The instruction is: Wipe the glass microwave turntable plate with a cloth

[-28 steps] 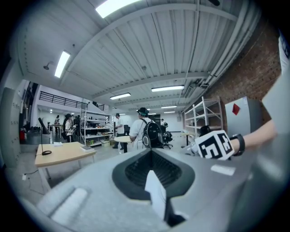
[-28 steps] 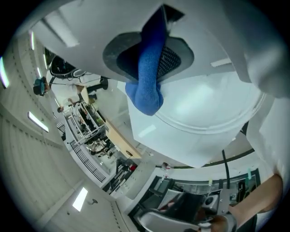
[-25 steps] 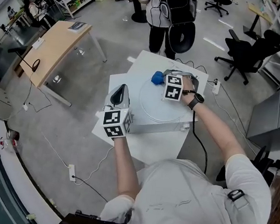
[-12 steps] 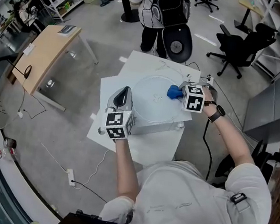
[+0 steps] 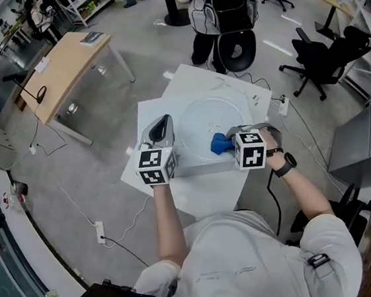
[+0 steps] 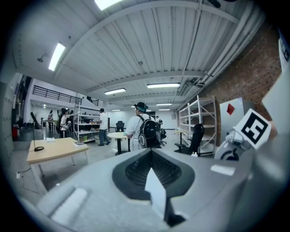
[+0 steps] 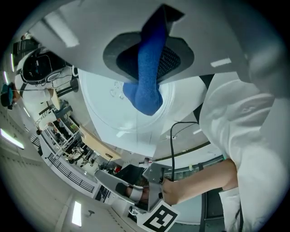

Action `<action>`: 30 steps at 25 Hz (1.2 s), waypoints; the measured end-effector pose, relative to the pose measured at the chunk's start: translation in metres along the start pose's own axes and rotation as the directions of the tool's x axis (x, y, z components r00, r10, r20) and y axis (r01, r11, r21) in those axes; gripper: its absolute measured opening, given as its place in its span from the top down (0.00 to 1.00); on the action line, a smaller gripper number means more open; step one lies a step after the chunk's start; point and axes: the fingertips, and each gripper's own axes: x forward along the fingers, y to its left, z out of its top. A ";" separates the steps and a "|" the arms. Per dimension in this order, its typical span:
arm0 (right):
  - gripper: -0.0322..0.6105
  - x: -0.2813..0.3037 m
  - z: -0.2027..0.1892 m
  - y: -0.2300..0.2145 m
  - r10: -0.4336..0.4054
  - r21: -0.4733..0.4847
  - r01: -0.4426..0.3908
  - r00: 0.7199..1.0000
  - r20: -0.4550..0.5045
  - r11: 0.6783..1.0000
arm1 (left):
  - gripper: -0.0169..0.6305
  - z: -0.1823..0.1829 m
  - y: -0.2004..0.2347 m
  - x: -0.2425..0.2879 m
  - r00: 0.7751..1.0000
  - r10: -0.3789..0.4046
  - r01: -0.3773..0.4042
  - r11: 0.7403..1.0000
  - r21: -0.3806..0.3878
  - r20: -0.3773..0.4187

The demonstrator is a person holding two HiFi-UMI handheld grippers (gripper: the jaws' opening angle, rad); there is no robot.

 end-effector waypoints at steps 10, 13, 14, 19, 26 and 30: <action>0.85 0.036 0.104 -0.051 -0.015 -0.048 0.022 0.989 0.149 0.999 | 0.97 0.007 0.026 -0.016 0.999 0.048 -0.048 0.999 -0.004 0.019; 0.85 0.051 0.104 -0.080 -0.057 -0.015 0.060 0.988 0.144 0.998 | 0.97 0.009 0.026 -0.015 0.998 0.054 -0.054 0.999 0.009 0.026; 0.85 0.055 0.100 -0.091 -0.074 0.002 0.075 0.988 0.137 0.997 | 0.97 0.011 0.025 -0.015 0.998 0.052 -0.053 0.999 0.009 0.027; 0.85 0.056 0.055 -0.141 -0.192 0.097 0.184 0.979 0.072 0.978 | 0.97 0.014 0.019 -0.016 0.999 0.043 -0.043 0.999 0.006 0.031; 0.85 0.023 -0.022 -0.151 -0.243 0.165 0.247 0.969 -0.042 0.955 | 0.97 0.012 0.011 -0.010 0.999 0.015 -0.015 1.000 -0.002 0.032; 0.85 0.006 -0.047 -0.110 -0.171 0.148 0.181 0.982 -0.078 0.972 | 0.97 0.004 0.007 -0.005 0.999 0.007 -0.008 1.000 0.005 0.034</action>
